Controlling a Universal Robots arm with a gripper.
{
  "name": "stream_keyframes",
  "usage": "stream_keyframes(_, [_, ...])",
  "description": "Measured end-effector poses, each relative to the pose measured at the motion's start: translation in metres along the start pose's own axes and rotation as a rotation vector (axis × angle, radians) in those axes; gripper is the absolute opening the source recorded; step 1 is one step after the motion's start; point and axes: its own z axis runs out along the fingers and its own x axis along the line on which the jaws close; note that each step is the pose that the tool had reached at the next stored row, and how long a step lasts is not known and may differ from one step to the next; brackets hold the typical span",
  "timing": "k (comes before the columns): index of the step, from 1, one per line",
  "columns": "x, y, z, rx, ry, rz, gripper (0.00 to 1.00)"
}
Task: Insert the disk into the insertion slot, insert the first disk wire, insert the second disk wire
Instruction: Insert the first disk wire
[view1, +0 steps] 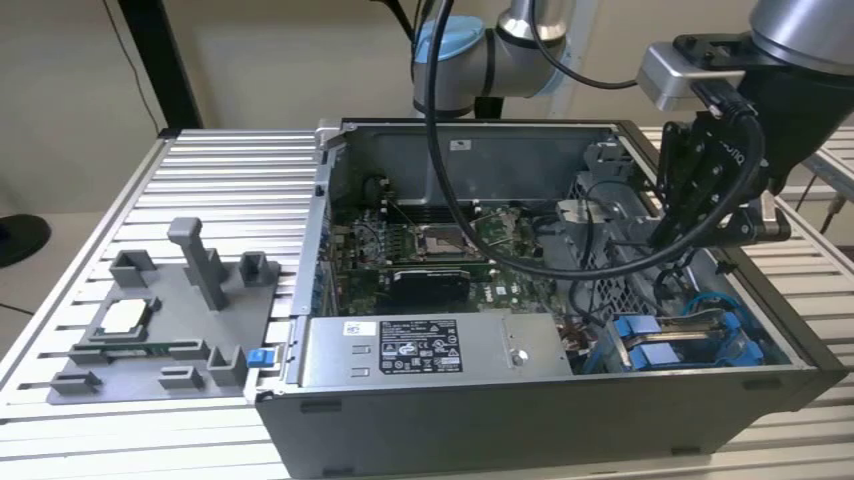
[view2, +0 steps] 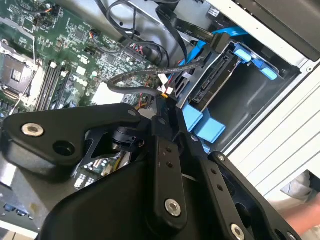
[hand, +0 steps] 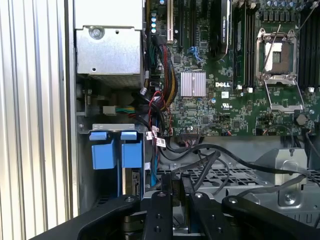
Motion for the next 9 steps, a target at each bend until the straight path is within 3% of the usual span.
stream_keyframes(9, [0.0054,-0.0035,0.0026,0.0009,0.0279,0.000,0.00])
